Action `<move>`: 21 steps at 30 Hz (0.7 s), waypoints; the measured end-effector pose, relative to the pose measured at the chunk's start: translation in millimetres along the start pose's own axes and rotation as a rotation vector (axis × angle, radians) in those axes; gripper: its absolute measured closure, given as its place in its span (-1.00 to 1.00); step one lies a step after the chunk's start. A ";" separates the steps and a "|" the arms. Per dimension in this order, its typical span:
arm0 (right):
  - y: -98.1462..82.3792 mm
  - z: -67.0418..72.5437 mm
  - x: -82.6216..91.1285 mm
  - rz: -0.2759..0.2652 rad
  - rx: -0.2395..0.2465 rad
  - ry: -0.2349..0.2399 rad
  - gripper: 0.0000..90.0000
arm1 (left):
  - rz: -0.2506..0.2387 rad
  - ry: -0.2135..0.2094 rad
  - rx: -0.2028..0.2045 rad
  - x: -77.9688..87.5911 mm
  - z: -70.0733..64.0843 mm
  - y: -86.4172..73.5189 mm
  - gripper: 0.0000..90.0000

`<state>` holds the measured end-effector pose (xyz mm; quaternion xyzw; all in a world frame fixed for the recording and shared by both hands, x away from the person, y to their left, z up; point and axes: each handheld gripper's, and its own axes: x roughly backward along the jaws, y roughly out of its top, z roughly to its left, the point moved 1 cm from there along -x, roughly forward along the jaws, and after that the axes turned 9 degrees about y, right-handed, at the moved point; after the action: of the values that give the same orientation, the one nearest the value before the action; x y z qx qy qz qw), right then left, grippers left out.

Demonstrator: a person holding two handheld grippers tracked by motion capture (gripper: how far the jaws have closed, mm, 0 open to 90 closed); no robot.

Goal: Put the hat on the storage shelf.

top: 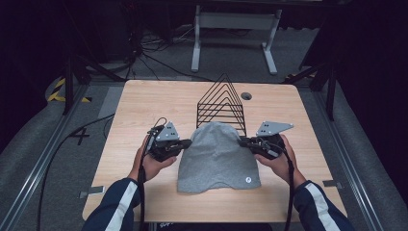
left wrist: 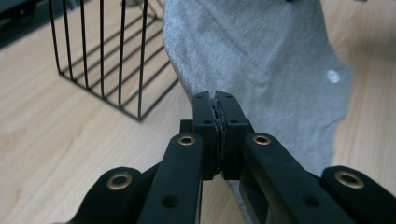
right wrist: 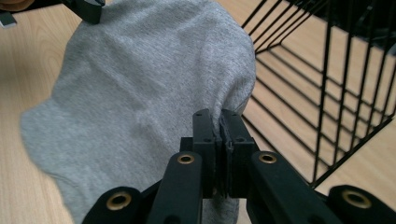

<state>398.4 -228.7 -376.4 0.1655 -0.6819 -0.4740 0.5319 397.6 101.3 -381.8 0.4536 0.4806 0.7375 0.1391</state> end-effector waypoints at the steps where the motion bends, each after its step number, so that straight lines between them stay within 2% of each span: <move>1: 3.2 0.7 4.3 -0.013 0.002 0.000 0.92 | -0.003 0.002 -0.015 1.5 -0.3 5.3 0.96; 4: 11.3 2.8 14.3 -0.035 0.023 -0.008 0.92 | -0.022 0.008 -0.047 8.6 0.6 21.7 0.96; 6: 18.1 3.9 22.5 -0.053 0.035 -0.014 0.92 | -0.045 0.002 -0.051 14.3 1.1 33.9 0.96; 7: 21.8 4.3 26.1 -0.065 0.039 -0.018 0.92 | -0.057 0.007 -0.068 16.9 2.6 40.3 0.96; 10: 33.3 4.5 35.8 -0.080 0.051 -0.027 0.92 | -0.079 0.001 -0.073 21.5 5.6 55.6 0.96; 13: 49.6 2.4 44.2 -0.096 0.072 -0.038 0.92 | -0.088 0.006 -0.098 25.3 11.4 74.6 0.96; 16: 68.6 -1.4 52.8 -0.120 0.087 -0.054 0.92 | -0.114 0.012 -0.099 31.6 19.2 92.6 0.96; 21: 96.8 -8.0 65.0 -0.151 0.092 -0.077 0.92 | -0.148 0.049 -0.117 40.1 29.2 116.6 0.96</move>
<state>407.8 -231.9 -259.9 0.2223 -0.7086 -0.4870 0.4597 425.9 85.9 -259.3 0.3897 0.4721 0.7630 0.2074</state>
